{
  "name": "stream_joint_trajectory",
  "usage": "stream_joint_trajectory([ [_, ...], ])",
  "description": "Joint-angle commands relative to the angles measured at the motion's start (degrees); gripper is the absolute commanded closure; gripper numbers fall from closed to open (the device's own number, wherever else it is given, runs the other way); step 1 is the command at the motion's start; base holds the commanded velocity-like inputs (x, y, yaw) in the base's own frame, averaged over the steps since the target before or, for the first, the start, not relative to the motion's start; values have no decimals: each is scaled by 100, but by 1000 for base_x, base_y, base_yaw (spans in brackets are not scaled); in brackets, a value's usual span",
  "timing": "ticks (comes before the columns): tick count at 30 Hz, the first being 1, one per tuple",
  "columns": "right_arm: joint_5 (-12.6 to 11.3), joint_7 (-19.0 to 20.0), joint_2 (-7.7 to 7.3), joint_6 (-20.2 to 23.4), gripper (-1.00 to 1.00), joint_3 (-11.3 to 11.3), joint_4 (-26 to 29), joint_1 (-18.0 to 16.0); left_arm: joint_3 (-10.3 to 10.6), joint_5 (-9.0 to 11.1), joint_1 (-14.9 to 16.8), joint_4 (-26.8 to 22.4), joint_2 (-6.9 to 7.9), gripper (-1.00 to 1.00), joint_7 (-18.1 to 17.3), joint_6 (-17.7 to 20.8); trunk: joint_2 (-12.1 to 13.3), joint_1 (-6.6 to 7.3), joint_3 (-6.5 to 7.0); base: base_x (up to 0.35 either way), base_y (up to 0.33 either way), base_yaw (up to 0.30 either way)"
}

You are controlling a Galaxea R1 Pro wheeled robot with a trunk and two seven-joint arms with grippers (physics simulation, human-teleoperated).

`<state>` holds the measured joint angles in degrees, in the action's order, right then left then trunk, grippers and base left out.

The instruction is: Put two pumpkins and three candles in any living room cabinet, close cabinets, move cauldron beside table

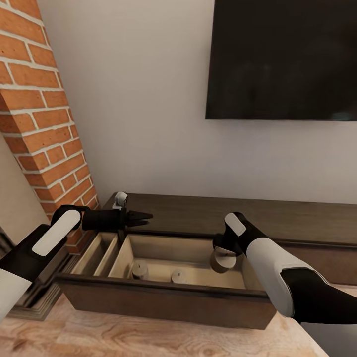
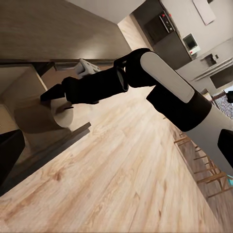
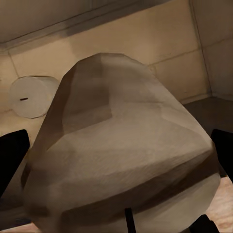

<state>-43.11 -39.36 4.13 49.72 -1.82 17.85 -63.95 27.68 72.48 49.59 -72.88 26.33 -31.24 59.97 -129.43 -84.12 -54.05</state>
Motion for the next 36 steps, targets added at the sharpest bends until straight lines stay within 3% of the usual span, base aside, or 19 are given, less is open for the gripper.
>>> stream_joint_trajectory([
  [1, -58, -54, -1, 12, 100, -20, 8, -3, 9, -24, 6, 2, 4, -100, -40, 3, -2, -1, -6, 116, 24, 0],
  [22, -58, -54, 12, 12, 100, -13, 5, -3, 8, -24, 6, -3, 10, -100, -40, 3, -2, -1, -6, 47, -3, 0],
  [36, -58, -54, 9, 12, 100, -12, 7, 1, 9, -24, 6, -41, 10, -100, -40, 3, -564, -308, -257, 0, 0, 0],
])
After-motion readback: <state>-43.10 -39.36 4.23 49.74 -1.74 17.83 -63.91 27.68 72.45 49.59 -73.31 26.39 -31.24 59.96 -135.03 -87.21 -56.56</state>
